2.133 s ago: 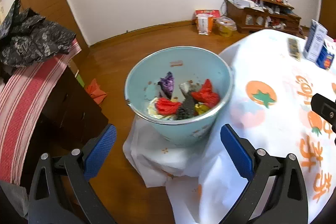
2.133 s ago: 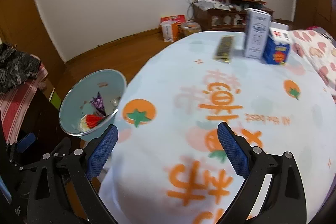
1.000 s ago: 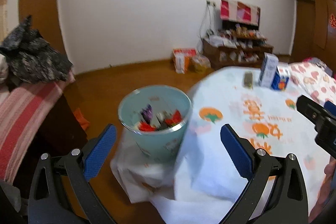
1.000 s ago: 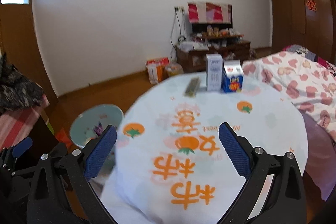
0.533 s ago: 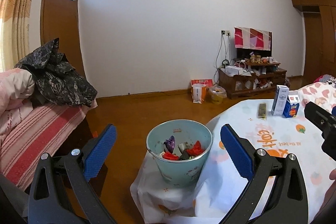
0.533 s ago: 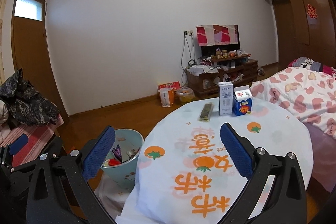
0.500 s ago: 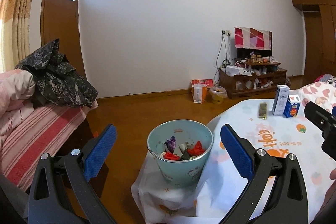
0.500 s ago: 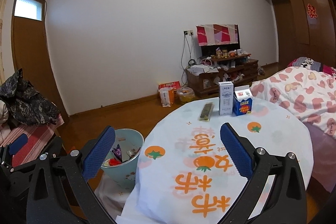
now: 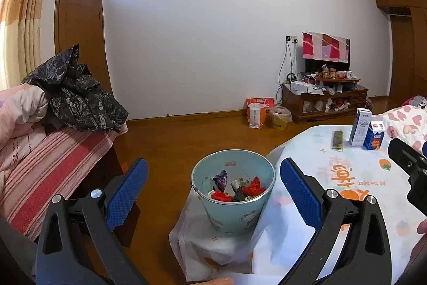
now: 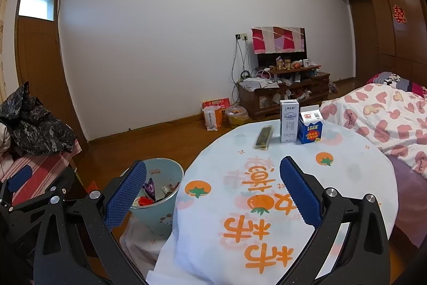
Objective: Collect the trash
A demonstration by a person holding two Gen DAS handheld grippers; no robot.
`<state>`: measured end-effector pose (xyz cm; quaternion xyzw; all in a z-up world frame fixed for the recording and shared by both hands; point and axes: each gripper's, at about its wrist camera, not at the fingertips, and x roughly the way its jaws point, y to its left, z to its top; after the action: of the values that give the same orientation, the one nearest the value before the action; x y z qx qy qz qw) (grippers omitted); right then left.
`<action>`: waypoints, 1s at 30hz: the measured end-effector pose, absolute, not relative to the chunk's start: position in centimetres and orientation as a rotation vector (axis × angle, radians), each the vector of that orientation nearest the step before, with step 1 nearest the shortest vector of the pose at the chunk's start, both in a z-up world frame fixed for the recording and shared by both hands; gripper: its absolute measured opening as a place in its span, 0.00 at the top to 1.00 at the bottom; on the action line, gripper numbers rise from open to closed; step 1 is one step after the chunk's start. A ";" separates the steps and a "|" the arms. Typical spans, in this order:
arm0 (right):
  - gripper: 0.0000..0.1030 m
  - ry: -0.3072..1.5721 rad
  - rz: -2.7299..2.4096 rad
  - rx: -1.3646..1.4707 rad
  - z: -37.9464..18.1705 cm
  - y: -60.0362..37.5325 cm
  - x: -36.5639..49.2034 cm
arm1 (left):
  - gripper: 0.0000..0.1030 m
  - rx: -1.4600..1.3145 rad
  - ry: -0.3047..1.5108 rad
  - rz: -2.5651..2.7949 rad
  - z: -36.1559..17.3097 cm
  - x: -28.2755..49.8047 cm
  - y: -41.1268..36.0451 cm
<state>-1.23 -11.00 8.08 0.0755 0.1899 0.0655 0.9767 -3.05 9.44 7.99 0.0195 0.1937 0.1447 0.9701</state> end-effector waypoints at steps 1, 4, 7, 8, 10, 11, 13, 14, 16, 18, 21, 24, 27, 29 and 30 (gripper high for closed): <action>0.04 0.381 0.133 0.151 8.1 -11.0 -1.3 | 0.06 0.039 0.392 0.294 8.0 -3.1 9.5; 0.04 0.381 0.135 0.147 8.0 -10.9 -1.3 | 0.06 0.042 0.387 0.300 8.1 -3.3 9.5; 0.04 0.381 0.135 0.150 8.0 -10.9 -1.4 | 0.06 0.044 0.382 0.299 8.2 -3.4 9.4; 0.04 0.380 0.134 0.152 8.0 -10.9 -1.4 | 0.06 0.043 0.381 0.299 8.3 -3.5 9.4; 0.04 0.378 0.134 0.158 8.0 -10.9 -1.5 | 0.06 0.043 0.377 0.301 8.3 -3.6 9.4; 0.04 0.378 0.134 0.159 8.0 -11.0 -1.5 | 0.06 0.045 0.376 0.303 8.3 -3.6 9.4; 0.04 0.377 0.134 0.157 8.0 -10.9 -1.5 | 0.06 0.045 0.376 0.302 8.3 -3.6 9.3; 0.04 0.378 0.135 0.156 8.0 -10.9 -1.5 | 0.06 0.044 0.377 0.302 8.3 -3.6 9.3; 0.04 0.379 0.136 0.158 8.0 -11.0 -1.6 | 0.06 0.045 0.378 0.305 8.3 -3.6 9.3; 0.05 0.380 0.139 0.160 8.1 -11.0 -1.7 | 0.06 0.045 0.377 0.306 8.4 -3.7 9.3; 0.04 0.379 0.140 0.157 8.2 -11.0 -1.8 | 0.06 0.043 0.376 0.305 8.4 -3.7 9.3; 0.04 0.380 0.141 0.157 8.2 -10.9 -1.8 | 0.06 0.043 0.376 0.306 8.5 -3.7 9.3; 0.04 0.384 0.143 0.156 8.3 -10.9 -1.7 | 0.06 0.040 0.372 0.305 8.5 -3.7 9.3; 0.04 0.382 0.142 0.152 8.4 -10.8 -1.8 | 0.06 0.040 0.373 0.306 8.5 -3.7 9.4; 0.04 0.382 0.143 0.151 8.4 -10.8 -1.7 | 0.06 0.039 0.374 0.306 8.5 -3.7 9.4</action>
<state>-1.71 -10.77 8.40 0.0749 0.1893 0.0707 0.9765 -3.75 9.36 8.52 0.0191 0.1852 0.1517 0.9707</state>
